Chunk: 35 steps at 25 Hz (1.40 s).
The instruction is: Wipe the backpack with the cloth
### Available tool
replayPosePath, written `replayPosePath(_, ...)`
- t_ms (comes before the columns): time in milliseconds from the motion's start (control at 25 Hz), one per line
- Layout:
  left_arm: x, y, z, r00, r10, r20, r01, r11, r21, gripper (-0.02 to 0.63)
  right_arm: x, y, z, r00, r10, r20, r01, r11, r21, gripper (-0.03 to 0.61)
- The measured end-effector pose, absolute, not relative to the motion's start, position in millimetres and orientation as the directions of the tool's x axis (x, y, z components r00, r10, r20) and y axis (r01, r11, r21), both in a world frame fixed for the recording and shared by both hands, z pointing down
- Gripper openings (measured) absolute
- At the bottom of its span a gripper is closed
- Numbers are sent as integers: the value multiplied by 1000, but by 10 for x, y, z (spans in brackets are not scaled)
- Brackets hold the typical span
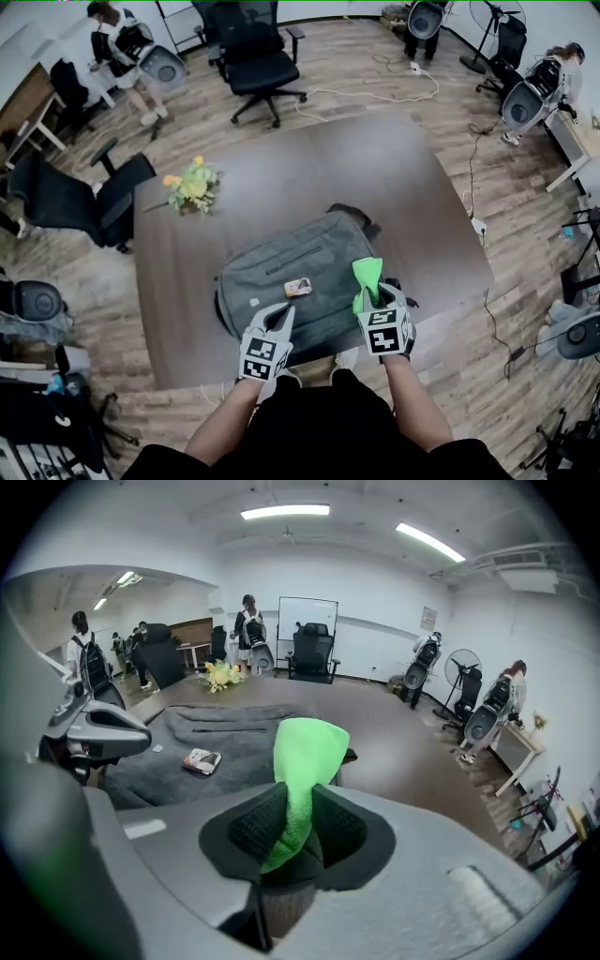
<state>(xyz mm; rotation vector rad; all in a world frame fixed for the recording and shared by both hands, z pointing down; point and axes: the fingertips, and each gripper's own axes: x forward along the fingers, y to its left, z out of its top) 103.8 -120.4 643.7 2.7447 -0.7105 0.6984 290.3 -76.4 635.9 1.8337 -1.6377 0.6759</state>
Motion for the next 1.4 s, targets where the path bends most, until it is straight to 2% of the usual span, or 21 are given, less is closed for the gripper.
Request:
replayPosePath(160, 1101, -1175, 6432, 776, -386, 498, -492, -865, 96, 20, 3004, -735, 6270, 149, -716, 682, -989, -111, 100, 89)
replayPosePath(440, 1205, -1163, 6246, 806, -389, 447, -479, -871, 106, 20, 2903, -847, 5971, 110, -802, 588, -994, -80, 77, 87)
replayPosePath(640, 1130, -1261, 6001, 800, -444, 404, -510, -857, 69, 20, 2780, -967, 5717, 70, -865, 496, -997, -40, 70, 87)
replayPosePath(840, 930, -1457, 5435, 793, -537, 286, -575, -816, 61, 20, 2527, -1182, 5341, -3, -930, 369, -997, 34, 76, 86)
replayPosePath(1080, 603, -1694, 4782, 742, -654, 149, -649, -756, -89, 20, 2202, -1419, 4731, -93, -976, 196, -989, 114, 94, 86)
replayPosePath(1400, 146, -1881, 4346, 688, -723, 59, -725, -689, 6, 20, 1843, -1556, 4027, -167, -986, 15, -978, 167, 123, 81)
